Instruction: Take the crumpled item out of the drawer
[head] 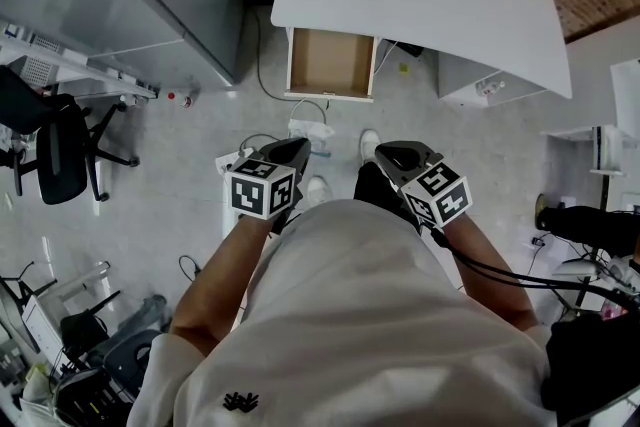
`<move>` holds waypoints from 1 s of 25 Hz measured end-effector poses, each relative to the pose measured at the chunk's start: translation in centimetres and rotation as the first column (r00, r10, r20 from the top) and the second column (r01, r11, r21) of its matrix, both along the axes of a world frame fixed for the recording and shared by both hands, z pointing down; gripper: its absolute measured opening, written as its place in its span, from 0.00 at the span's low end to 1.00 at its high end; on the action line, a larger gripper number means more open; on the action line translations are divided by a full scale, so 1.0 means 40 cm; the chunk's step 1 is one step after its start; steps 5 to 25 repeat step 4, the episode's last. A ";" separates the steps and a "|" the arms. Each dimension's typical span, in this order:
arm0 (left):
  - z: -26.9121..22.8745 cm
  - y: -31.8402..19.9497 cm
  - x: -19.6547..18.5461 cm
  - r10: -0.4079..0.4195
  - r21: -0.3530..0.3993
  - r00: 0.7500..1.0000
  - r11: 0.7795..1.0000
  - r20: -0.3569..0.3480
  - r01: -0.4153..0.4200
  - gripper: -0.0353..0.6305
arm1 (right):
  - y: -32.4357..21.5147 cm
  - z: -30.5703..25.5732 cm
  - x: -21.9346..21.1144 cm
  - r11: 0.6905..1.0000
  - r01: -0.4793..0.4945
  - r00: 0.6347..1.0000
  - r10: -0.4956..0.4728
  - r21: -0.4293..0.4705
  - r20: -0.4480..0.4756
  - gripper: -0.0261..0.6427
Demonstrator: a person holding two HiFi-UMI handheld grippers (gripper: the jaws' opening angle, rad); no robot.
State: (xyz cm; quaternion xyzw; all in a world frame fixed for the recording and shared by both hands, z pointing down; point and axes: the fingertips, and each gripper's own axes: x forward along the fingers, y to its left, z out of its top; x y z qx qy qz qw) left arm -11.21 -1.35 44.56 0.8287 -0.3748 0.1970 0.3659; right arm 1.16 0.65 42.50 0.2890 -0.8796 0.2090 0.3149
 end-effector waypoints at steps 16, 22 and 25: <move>0.001 -0.024 0.032 0.000 -0.001 1.000 1.000 -0.001 0.000 0.09 | -0.011 0.011 0.034 1.000 -0.005 1.000 0.005 -0.012 -0.005 0.08; 0.001 -0.024 0.032 0.000 -0.001 1.000 1.000 -0.001 0.000 0.09 | -0.011 0.011 0.034 1.000 -0.005 1.000 0.005 -0.012 -0.005 0.08; 0.001 -0.024 0.032 0.000 -0.001 1.000 1.000 -0.001 0.000 0.09 | -0.011 0.011 0.034 1.000 -0.005 1.000 0.005 -0.012 -0.005 0.08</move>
